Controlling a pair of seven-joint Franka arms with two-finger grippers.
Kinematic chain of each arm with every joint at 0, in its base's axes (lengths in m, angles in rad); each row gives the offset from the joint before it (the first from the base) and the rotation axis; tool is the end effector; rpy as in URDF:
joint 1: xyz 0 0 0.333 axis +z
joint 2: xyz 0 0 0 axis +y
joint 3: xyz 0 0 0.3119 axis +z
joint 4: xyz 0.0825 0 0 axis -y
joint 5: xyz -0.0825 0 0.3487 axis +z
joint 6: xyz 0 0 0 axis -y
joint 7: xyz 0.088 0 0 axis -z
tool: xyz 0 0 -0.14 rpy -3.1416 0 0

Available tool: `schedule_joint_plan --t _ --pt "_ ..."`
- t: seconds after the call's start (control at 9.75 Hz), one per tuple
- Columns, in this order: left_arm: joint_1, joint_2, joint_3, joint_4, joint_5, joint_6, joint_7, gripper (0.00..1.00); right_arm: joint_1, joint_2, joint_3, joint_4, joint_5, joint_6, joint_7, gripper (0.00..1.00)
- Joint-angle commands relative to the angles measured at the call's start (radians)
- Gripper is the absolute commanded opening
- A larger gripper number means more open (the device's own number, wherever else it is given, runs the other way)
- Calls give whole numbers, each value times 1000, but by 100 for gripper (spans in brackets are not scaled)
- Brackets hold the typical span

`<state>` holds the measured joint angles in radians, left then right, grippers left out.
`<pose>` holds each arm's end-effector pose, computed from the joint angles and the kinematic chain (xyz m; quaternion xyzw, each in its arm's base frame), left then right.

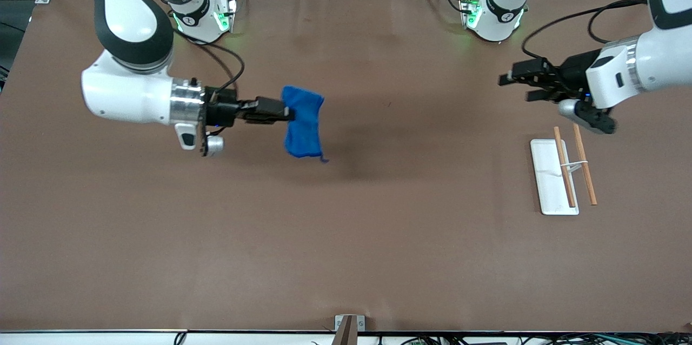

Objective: Right arm passes towel to left arm to hang
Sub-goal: 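Carry the towel to mid-table with the right gripper while the left gripper approaches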

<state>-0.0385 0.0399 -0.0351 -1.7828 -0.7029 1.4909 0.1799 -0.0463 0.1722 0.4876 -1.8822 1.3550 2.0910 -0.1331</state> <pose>0.4911 -0.1310 0.5071 0.9220 -0.0878 -0.1366 0.3514 0.5174 0.3122 0.4720 -0.8089 0.0730 0.0778 0.5782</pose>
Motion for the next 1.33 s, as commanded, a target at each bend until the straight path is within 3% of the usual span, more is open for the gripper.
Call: schedule_joint_plan --t 0.0,0.31,0.62,0.82,1.03,1.23 --pt "6 -35 47 -189 -190 9 110 100 -3 13 81 1 193 55 -54 0" --pt "6 -58 93 -415 -494 -3 289 100 28 70 150 43 419 99 -71 0" --pt "0 -66 87 -528 -712 -9 424 99 62 114 174 58 594 123 -184 0" --pt "-4 -127 60 -647 -898 -8 500 99 78 139 175 60 607 126 -217 0" --pt "-4 -173 25 -725 -981 -7 594 99 94 153 177 71 641 126 -220 0" --pt "-3 -157 -47 -765 -1042 35 648 99 95 153 190 80 659 126 -218 0"
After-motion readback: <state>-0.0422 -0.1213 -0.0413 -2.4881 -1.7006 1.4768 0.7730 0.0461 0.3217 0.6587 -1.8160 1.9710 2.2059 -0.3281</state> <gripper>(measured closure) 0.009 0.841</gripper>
